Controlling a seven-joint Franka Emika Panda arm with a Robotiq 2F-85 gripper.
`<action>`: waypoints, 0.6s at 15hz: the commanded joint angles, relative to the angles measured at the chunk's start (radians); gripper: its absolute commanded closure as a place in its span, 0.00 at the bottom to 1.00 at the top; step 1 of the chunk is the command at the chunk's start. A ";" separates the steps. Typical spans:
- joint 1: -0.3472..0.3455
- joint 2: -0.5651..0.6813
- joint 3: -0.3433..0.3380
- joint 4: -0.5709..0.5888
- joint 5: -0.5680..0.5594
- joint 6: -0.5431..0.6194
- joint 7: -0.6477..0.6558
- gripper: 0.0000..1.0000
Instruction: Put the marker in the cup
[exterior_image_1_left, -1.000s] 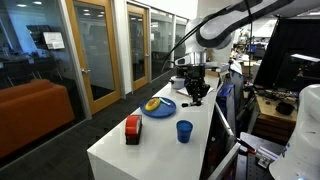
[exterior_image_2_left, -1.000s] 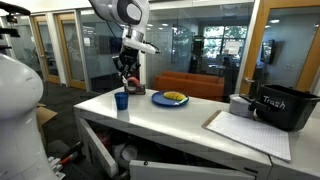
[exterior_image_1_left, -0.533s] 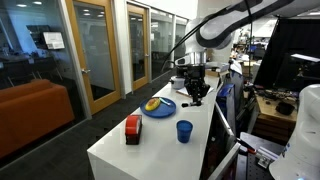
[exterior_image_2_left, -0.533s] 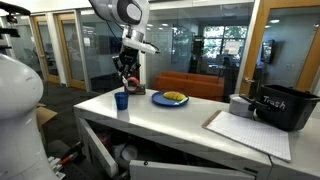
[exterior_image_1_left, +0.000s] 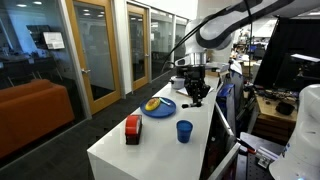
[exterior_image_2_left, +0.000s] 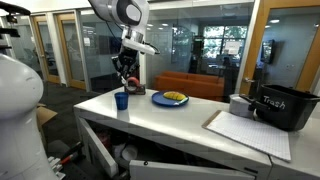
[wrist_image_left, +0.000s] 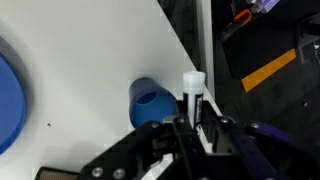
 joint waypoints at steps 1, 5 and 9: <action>-0.007 -0.007 -0.003 -0.018 0.093 0.018 -0.079 0.95; -0.020 -0.003 -0.027 -0.022 0.208 0.016 -0.180 0.95; -0.046 0.000 -0.058 -0.043 0.263 0.025 -0.283 0.95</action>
